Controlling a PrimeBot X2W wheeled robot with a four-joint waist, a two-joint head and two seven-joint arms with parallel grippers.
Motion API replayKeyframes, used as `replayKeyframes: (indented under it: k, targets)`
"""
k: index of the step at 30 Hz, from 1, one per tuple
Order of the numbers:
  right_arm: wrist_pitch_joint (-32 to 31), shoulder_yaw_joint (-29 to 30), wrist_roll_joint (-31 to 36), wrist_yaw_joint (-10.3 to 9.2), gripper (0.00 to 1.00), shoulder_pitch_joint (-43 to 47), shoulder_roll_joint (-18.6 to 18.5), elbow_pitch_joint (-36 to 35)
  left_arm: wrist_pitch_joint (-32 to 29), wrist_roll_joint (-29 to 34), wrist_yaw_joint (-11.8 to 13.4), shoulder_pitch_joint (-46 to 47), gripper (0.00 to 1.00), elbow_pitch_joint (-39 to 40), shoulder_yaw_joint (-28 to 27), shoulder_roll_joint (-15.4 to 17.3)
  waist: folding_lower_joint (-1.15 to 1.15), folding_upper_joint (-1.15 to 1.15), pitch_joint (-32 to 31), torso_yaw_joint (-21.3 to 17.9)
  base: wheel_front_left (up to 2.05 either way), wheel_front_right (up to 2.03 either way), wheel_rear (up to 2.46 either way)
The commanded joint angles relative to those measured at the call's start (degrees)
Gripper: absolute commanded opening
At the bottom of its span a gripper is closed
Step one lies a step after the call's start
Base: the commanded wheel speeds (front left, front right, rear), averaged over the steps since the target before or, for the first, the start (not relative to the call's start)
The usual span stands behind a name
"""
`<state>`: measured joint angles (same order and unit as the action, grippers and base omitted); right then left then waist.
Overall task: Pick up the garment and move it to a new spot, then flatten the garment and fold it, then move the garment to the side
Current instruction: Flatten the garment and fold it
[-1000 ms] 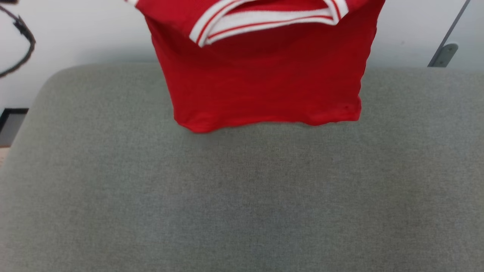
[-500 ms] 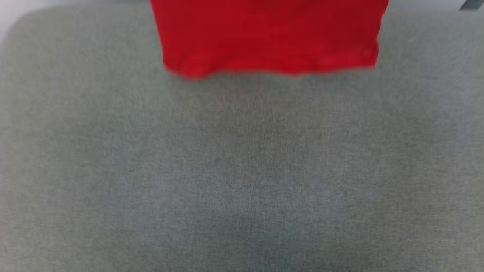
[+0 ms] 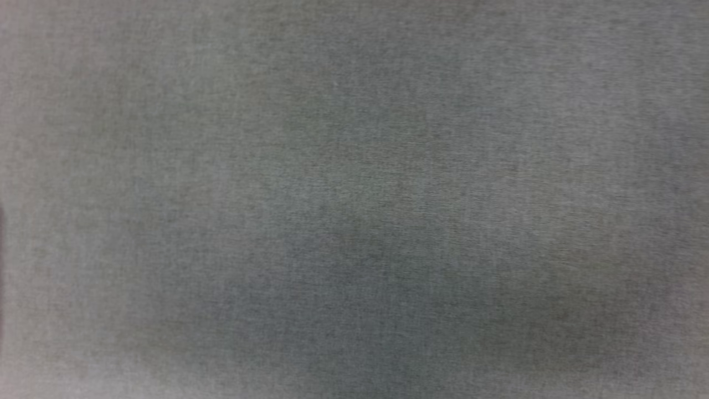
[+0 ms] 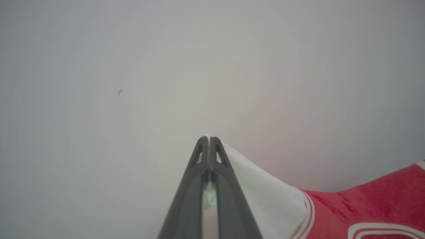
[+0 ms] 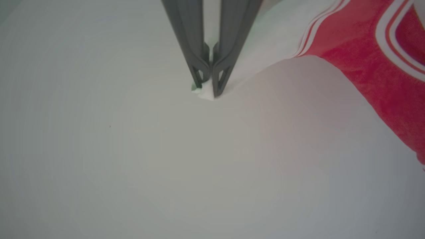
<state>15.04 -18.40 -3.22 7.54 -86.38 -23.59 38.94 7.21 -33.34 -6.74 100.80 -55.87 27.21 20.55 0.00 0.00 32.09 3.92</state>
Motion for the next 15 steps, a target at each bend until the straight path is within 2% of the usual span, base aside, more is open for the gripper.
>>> replayKeyframes:
  k: [1, 9, 15]
  targets:
    - [0.1, 0.9, -1.9, -0.11, 0.0, 0.7, -0.5, -0.9, 0.1, -0.4, -0.4, -1.3, 0.0, -0.4, 0.5, 0.0, 0.0, 0.0, 0.6, 1.7, 0.0, 0.0, 0.0]
    - [-1.6, -4.3, -10.6, -0.11, 0.0, 11.7, -2.0, 4.4, -6.2, -4.3, -0.7, -12.2, 0.0, -2.1, 5.0, -0.6, 0.0, 0.0, -6.1, 1.7, 0.0, 0.0, 0.0]
    - [-9.2, -10.0, -20.9, -0.11, 0.0, 21.1, -3.8, 3.9, -13.7, -8.9, -0.7, -23.3, 0.0, 1.4, 8.8, 2.7, 0.0, 0.0, -12.5, 0.7, 0.0, 0.0, 0.0]
